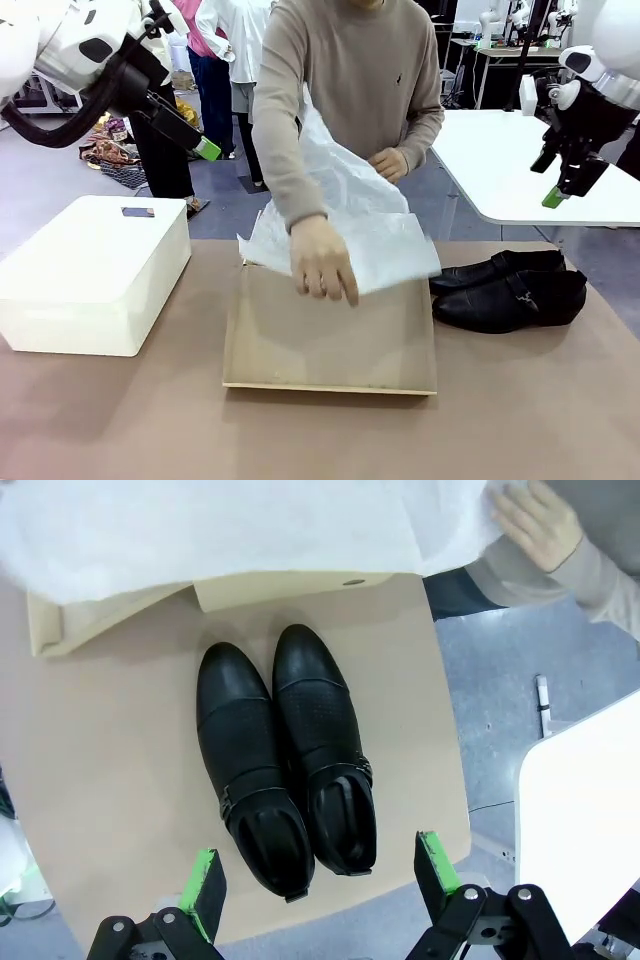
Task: Pack the shoes into the box.
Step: Place one shoe of the Shoes into the Shoes Box.
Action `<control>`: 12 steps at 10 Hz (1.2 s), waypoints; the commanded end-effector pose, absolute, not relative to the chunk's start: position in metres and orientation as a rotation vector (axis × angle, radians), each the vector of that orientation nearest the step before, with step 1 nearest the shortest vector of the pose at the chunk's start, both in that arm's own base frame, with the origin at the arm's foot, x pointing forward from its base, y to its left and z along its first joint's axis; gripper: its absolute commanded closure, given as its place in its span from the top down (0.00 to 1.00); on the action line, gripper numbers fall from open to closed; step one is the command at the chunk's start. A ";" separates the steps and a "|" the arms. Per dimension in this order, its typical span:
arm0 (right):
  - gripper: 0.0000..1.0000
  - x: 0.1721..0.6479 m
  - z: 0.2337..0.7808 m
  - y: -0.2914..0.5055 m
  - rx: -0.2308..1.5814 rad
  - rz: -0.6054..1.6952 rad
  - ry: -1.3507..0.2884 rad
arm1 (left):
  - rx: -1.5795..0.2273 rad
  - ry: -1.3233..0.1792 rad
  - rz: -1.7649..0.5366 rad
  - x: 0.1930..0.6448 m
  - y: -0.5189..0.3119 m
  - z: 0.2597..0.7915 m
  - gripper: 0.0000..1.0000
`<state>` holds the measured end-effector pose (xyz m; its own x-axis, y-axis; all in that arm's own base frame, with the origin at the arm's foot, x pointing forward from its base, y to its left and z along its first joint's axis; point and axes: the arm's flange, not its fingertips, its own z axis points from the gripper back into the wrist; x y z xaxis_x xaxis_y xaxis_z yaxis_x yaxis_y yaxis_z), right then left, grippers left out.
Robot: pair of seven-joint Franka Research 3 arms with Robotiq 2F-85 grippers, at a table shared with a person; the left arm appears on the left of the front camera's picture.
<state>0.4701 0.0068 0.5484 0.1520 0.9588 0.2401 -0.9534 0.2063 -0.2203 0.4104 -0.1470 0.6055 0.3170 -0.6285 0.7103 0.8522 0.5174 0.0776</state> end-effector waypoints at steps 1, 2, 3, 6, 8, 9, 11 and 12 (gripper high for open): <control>1.00 0.467 0.553 0.008 -0.016 1.378 -0.366 | -0.361 -0.769 -1.016 0.411 -0.144 0.605 1.00; 1.00 0.467 0.553 0.008 -0.016 1.378 -0.366 | -0.361 -0.769 -1.016 0.411 -0.144 0.605 1.00; 1.00 0.467 0.553 0.008 -0.016 1.378 -0.366 | -0.361 -0.769 -1.016 0.411 -0.144 0.605 1.00; 1.00 0.467 0.553 0.008 -0.016 1.378 -0.366 | -0.361 -0.769 -1.016 0.411 -0.144 0.605 1.00; 1.00 0.469 0.551 0.008 -0.020 1.375 -0.363 | -0.361 -0.769 -1.016 0.411 -0.144 0.605 1.00; 1.00 0.483 0.548 0.001 -0.075 1.378 -0.361 | -0.361 -0.769 -1.016 0.411 -0.144 0.605 1.00; 1.00 0.506 0.537 -0.013 -0.101 1.424 -0.337 | -0.361 -0.769 -1.016 0.411 -0.144 0.605 1.00; 1.00 0.515 0.531 -0.020 -0.108 1.458 -0.328 | -0.361 -0.769 -1.016 0.411 -0.144 0.605 1.00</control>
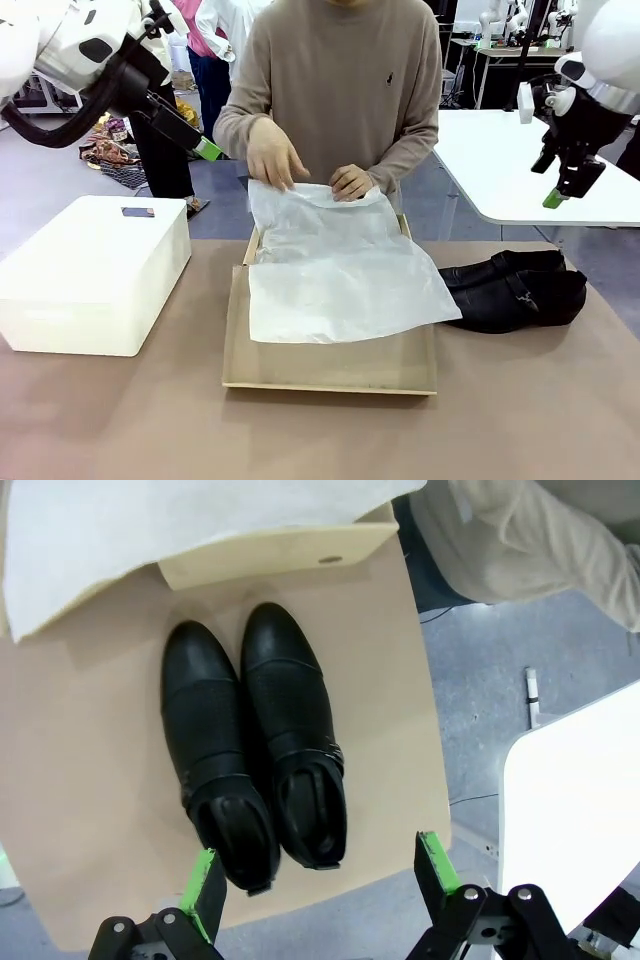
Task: Pack the shoes into the box.
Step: Place one shoe of the Shoes into the Shoes Box.
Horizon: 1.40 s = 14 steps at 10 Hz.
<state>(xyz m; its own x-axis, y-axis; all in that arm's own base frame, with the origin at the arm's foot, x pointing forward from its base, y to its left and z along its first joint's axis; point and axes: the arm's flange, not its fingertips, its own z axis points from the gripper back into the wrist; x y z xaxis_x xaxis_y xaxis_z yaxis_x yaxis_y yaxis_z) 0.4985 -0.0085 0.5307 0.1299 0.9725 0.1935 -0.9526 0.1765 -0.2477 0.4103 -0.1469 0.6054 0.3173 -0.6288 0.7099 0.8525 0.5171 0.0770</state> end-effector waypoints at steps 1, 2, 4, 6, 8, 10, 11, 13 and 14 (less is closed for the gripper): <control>1.00 0.522 0.525 -0.027 -0.114 1.496 -0.328 | -0.361 -0.769 -1.016 0.411 -0.144 0.605 1.00; 1.00 0.531 0.516 -0.033 -0.113 1.512 -0.322 | -0.361 -0.769 -1.016 0.411 -0.144 0.605 1.00; 1.00 0.545 0.497 -0.041 -0.092 1.492 -0.283 | -0.361 -0.769 -1.016 0.411 -0.144 0.605 1.00; 1.00 0.555 0.478 -0.044 -0.082 1.441 -0.242 | -0.361 -0.769 -1.016 0.411 -0.144 0.605 1.00; 1.00 0.558 0.472 -0.043 -0.069 1.405 -0.231 | -0.361 -0.769 -1.016 0.411 -0.144 0.605 1.00; 1.00 0.550 0.468 -0.046 -0.060 1.455 -0.240 | -0.361 -0.769 -1.016 0.411 -0.144 0.605 1.00; 1.00 0.550 0.468 -0.046 -0.060 1.455 -0.240 | -0.361 -0.769 -1.016 0.411 -0.144 0.605 1.00; 1.00 0.550 0.468 -0.046 -0.060 1.455 -0.240 | -0.361 -0.769 -1.016 0.411 -0.144 0.605 1.00; 1.00 0.552 0.465 -0.044 -0.056 1.446 -0.235 | -0.361 -0.769 -1.016 0.411 -0.144 0.605 1.00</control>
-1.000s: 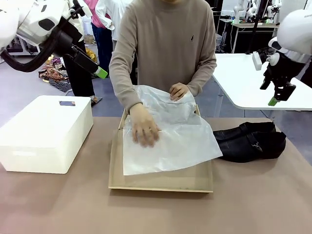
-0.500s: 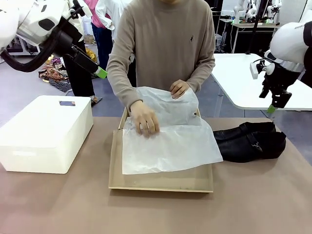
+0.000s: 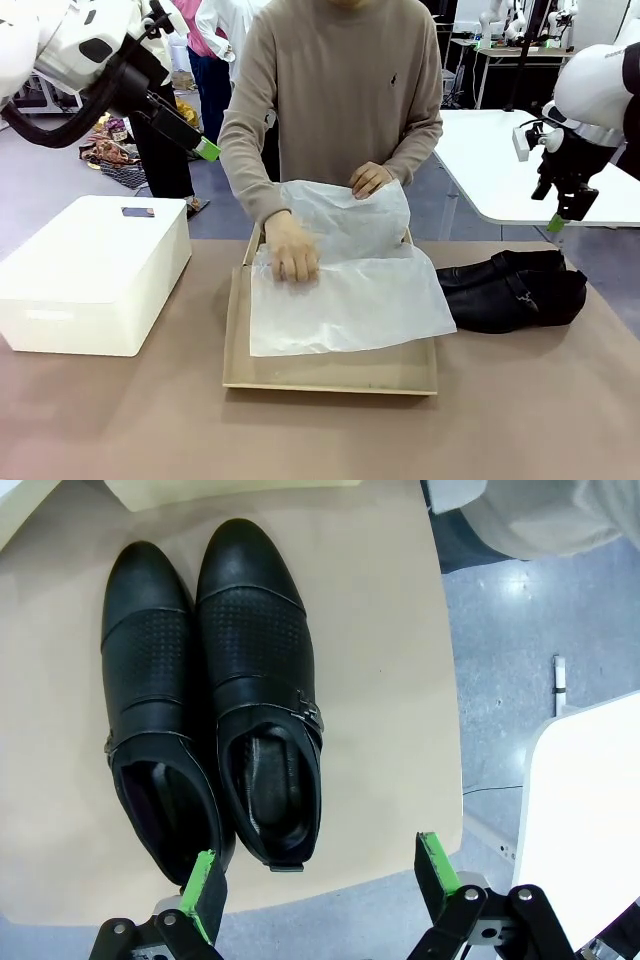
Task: Pack the shoes into the box.
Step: Place one shoe of the Shoes into the Shoes Box.
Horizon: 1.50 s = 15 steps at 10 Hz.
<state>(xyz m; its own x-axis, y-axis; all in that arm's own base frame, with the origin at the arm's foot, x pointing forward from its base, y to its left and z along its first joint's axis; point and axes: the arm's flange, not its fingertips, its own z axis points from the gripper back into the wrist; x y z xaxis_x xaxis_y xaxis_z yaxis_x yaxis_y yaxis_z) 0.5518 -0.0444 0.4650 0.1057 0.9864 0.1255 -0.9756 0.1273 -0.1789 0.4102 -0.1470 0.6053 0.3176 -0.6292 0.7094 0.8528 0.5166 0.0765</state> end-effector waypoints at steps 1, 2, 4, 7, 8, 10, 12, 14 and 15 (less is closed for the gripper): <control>1.00 0.558 0.459 -0.043 -0.058 1.441 -0.234 | -0.361 -0.769 -1.016 0.411 -0.144 0.605 1.00; 1.00 0.561 0.453 -0.041 -0.065 1.435 -0.232 | -0.361 -0.769 -1.016 0.411 -0.144 0.605 1.00; 1.00 0.566 0.440 -0.041 -0.055 1.427 -0.217 | -0.361 -0.769 -1.016 0.411 -0.144 0.605 1.00; 1.00 0.573 0.419 -0.046 -0.062 1.425 -0.222 | -0.361 -0.769 -1.016 0.411 -0.144 0.605 1.00; 1.00 0.574 0.412 -0.049 -0.063 1.427 -0.222 | -0.361 -0.769 -1.016 0.411 -0.144 0.605 1.00; 1.00 0.575 0.405 -0.052 -0.075 1.419 -0.216 | -0.361 -0.769 -1.016 0.411 -0.144 0.605 1.00; 1.00 0.580 0.398 -0.056 -0.069 1.404 -0.220 | -0.361 -0.769 -1.016 0.411 -0.144 0.605 1.00; 1.00 0.586 0.394 -0.056 -0.070 1.399 -0.212 | -0.361 -0.769 -1.016 0.411 -0.144 0.605 1.00; 1.00 0.589 0.392 -0.057 -0.067 1.399 -0.205 | -0.361 -0.769 -1.016 0.411 -0.144 0.605 1.00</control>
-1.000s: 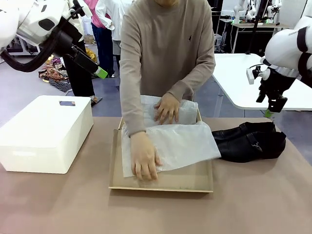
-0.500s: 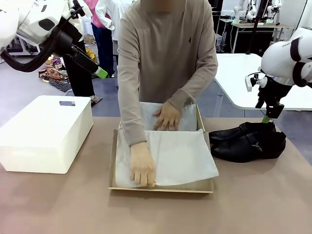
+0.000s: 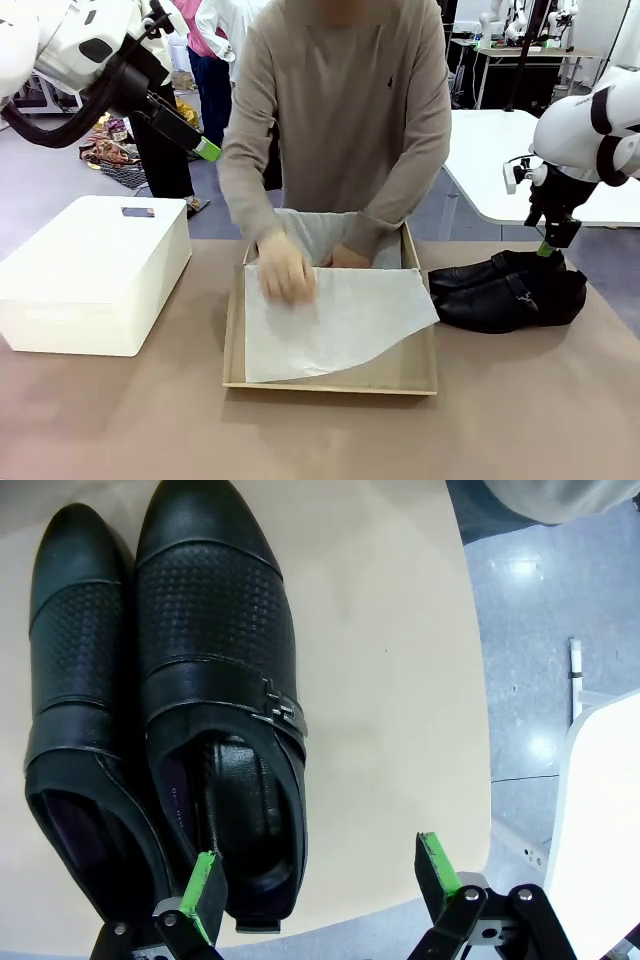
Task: Pack the shoes into the box.
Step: Place one shoe of the Shoes into the Shoes Box.
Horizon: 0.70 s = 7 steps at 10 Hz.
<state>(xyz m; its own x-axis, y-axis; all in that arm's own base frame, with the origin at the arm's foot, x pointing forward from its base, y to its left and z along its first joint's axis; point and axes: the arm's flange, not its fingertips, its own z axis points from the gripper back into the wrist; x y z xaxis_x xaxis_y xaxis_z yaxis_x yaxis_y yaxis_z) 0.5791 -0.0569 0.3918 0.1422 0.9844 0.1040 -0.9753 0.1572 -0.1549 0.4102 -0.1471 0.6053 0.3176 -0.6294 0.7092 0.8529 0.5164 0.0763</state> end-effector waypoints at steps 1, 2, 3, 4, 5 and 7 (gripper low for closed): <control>1.00 0.591 0.389 -0.057 -0.064 1.397 -0.202 | -0.361 -0.769 -1.016 0.411 -0.144 0.605 1.00; 1.00 0.594 0.386 -0.058 -0.060 1.393 -0.199 | -0.361 -0.769 -1.016 0.411 -0.144 0.605 1.00; 1.00 0.596 0.383 -0.060 -0.057 1.388 -0.199 | -0.361 -0.769 -1.016 0.411 -0.144 0.605 1.00; 1.00 0.599 0.380 -0.061 -0.053 1.384 -0.196 | -0.361 -0.769 -1.016 0.411 -0.144 0.605 1.00; 1.00 0.602 0.377 -0.061 -0.047 1.382 -0.192 | -0.361 -0.769 -1.016 0.411 -0.144 0.605 1.00; 1.00 0.605 0.370 -0.061 -0.032 1.387 -0.185 | -0.361 -0.769 -1.016 0.411 -0.144 0.605 1.00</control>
